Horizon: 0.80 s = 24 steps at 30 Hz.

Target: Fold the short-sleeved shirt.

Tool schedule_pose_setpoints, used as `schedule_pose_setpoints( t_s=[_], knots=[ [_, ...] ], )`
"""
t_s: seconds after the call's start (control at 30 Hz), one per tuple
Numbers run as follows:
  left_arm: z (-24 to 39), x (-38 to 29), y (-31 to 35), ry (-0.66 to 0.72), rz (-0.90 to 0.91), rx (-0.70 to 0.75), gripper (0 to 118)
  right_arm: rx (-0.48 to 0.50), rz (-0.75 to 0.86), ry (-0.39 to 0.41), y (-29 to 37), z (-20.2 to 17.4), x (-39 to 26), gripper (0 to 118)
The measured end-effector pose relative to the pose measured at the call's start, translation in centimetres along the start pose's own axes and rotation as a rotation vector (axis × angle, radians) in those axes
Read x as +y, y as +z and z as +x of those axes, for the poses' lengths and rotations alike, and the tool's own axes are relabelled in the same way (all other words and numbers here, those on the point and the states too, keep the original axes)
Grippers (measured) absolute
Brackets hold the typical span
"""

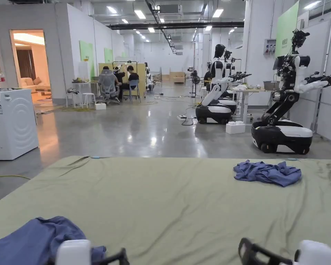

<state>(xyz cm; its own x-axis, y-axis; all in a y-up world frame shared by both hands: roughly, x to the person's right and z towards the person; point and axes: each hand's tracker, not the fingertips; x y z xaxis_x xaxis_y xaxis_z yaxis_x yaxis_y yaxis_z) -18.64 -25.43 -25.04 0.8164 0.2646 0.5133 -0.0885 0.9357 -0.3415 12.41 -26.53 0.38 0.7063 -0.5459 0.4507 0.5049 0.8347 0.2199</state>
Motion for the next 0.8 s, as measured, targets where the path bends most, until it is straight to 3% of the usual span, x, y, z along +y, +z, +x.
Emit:
schedule_pose_setpoints(
  t_s=[0.03,0.07,0.13,0.17,0.23,0.3,0.77,0.8],
  knots=[
    [-1.0,-0.2,0.4,0.11,0.038,-0.074,118,0.055,-0.003,-0.069,0.1,0.9,0.2,118],
    [-1.3,-0.4,0.8,0.126,0.063,-0.099,118,0.013,0.008,0.016,0.0,0.8,0.1,118],
    [-0.9,-1.0,1.7,0.027,0.143,-0.111,118,-0.116,0.068,0.277,0.5,0.0,-0.2,118],
    [-0.7,-1.1,2.3,-0.01,0.188,-0.097,118,-0.134,0.081,0.379,0.7,-0.3,-0.4,118],
    [0.2,-0.9,3.5,-0.095,0.274,-0.036,118,-0.131,0.078,0.504,0.7,-1.4,-1.1,118],
    [0.9,-0.5,4.0,-0.153,0.318,-0.003,118,-0.142,0.076,0.525,0.7,-1.8,-1.3,118],
    [1.9,0.5,4.9,-0.223,0.275,-0.012,118,-0.151,0.101,0.518,0.8,-2.4,-0.3,118],
    [2.0,0.4,0.6,-0.232,0.275,-0.017,118,-0.147,0.102,0.509,0.8,-2.3,-0.2,118]
  ],
)
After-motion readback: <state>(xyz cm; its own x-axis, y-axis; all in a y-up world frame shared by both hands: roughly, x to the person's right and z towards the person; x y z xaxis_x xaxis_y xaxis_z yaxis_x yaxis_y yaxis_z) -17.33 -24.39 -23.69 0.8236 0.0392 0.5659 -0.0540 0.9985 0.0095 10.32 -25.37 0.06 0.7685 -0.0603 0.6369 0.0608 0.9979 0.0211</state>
